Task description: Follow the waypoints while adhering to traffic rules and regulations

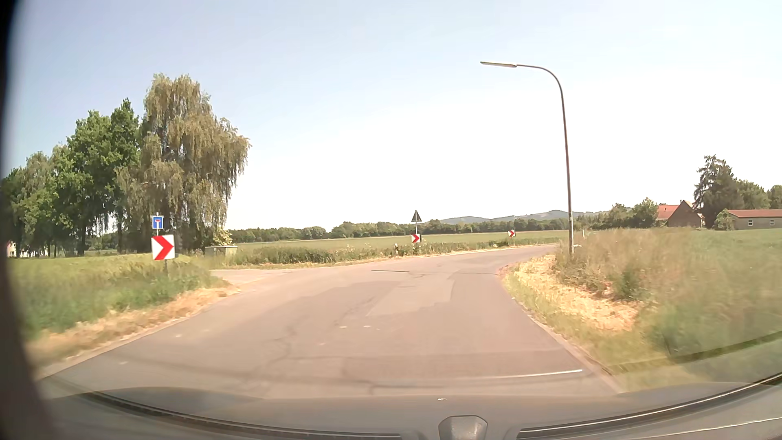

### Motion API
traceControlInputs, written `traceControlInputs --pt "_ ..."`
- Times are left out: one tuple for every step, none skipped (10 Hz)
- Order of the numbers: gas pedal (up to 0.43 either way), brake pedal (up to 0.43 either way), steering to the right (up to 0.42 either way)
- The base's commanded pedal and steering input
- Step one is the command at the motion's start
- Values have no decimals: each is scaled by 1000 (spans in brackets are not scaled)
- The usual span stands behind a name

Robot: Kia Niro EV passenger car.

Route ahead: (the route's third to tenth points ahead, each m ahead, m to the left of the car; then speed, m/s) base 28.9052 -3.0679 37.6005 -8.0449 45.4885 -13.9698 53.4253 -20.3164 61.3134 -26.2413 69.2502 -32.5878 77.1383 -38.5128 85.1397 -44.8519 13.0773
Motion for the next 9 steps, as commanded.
traceControlInputs --pt "0 6 17" --pt "0 6 25" --pt "0 6 31" --pt "0 6 40" --pt "20 6 49" --pt "79 6 57" --pt "87 6 65" --pt "110 6 75" --pt "110 6 81"
